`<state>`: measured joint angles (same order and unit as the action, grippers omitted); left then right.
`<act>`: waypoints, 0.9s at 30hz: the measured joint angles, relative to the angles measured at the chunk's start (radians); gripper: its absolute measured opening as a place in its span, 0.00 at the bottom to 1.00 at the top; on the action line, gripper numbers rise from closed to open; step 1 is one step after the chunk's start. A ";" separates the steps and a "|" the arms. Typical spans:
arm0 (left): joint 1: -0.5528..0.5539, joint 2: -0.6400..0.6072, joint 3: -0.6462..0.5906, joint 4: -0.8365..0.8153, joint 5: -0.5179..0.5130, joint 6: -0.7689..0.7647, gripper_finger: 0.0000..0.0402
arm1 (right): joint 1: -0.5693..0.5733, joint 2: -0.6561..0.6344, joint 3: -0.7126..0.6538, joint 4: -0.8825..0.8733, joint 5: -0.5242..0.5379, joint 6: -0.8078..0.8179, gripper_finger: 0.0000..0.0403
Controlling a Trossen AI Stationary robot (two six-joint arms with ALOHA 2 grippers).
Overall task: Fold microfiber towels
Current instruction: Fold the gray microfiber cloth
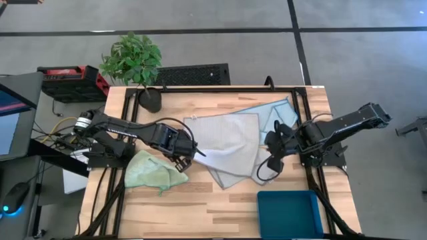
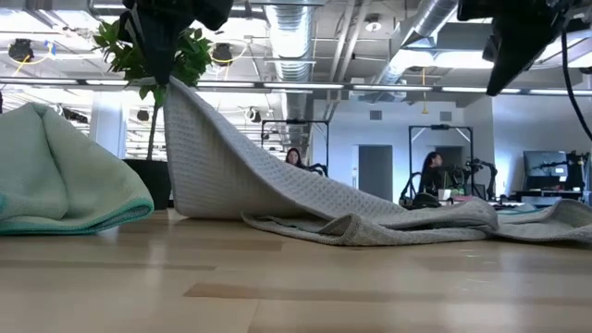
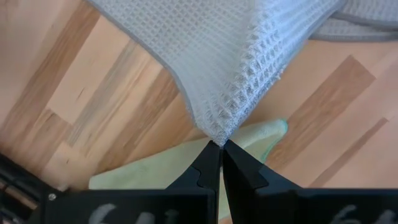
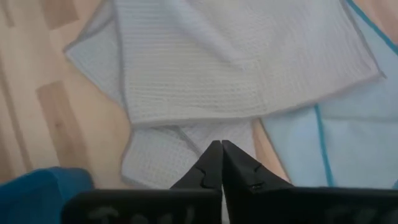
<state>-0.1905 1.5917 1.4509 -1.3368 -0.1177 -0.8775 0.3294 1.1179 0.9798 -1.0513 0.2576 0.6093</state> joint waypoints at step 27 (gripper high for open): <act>0.003 0.000 0.000 0.017 -0.007 0.110 0.00 | -0.004 0.488 0.000 0.228 -0.218 -0.734 0.36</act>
<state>-0.1879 1.5917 1.4513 -1.3195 -0.1246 -0.7671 0.3252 1.6060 0.9794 -0.8229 0.0391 -0.1244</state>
